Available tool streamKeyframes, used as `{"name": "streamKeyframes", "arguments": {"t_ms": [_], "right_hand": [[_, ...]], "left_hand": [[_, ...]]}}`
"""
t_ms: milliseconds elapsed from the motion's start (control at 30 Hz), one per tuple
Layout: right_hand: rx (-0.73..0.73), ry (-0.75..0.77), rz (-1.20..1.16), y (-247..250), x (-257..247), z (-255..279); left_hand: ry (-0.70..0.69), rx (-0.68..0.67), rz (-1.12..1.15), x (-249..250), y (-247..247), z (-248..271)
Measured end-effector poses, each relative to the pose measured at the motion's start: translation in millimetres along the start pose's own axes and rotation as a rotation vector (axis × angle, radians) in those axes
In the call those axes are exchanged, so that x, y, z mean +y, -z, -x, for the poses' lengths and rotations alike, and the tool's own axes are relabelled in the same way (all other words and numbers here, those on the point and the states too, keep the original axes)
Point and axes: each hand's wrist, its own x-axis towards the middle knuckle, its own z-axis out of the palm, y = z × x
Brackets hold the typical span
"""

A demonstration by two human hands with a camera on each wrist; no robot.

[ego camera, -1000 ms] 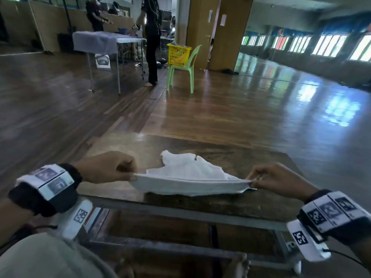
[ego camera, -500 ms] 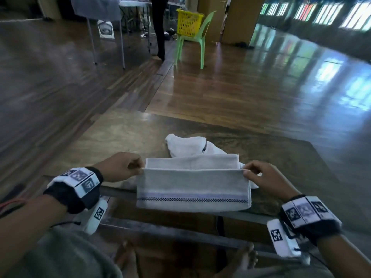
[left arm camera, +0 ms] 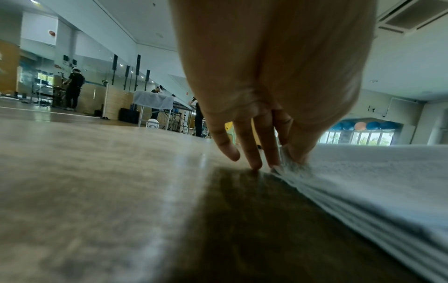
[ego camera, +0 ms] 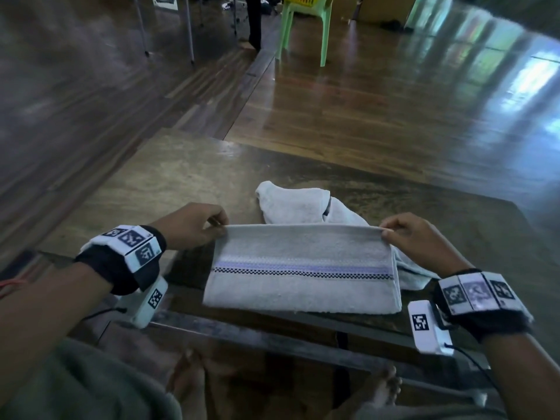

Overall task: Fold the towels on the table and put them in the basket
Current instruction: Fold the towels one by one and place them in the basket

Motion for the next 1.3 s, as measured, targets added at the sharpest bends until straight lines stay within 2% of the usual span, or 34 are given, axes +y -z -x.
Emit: {"name": "streamKeyframes", "arguments": {"t_ms": [133, 333, 433, 500, 567, 667, 733, 800, 833, 900, 933, 1033, 1133, 1300], "right_hand": [[-0.055, -0.013, 0.022, -6, 6, -2], [-0.058, -0.040, 0.051, -3, 3, -4], [-0.027, -0.017, 0.062, 2, -2, 0], [0.048, 0.032, 0.032, 6, -10, 4], [0.192, 0.141, 0.033, 13, -19, 7], [0.543, 0.362, 0.066, 31, -37, 10], [0.747, 0.429, 0.073, 45, -48, 13], [0.855, 0.450, 0.111, 52, -55, 18], [0.877, 0.453, 0.143, 52, -56, 21], [0.846, 0.474, 0.223, 46, -49, 22], [0.783, 0.486, 0.273, 41, -42, 23], [0.500, 0.513, 0.402, 21, -16, 29], [0.225, 0.518, 0.404, 3, 3, 44], [-0.023, 0.421, 0.392, -11, 20, 62]], "left_hand": [[-0.006, 0.005, -0.023, -4, -7, -2], [-0.014, -0.012, 0.001, -2, -8, -7], [-0.018, -0.013, 0.034, -2, 2, -6], [-0.049, 0.033, 0.055, 1, 14, -4], [-0.124, 0.169, 0.069, 9, 30, 0], [-0.370, 0.532, 0.067, 26, 58, 9], [-0.505, 0.757, 0.026, 37, 73, 17], [-0.528, 0.897, 0.031, 46, 80, 24], [-0.533, 0.925, 0.024, 47, 80, 26], [-0.541, 0.882, -0.043, 44, 74, 28], [-0.534, 0.821, -0.083, 38, 67, 28], [-0.498, 0.532, -0.136, 14, 42, 30], [-0.435, 0.287, -0.209, -5, 11, 38], [-0.401, 0.138, -0.286, -11, -15, 50]]}}
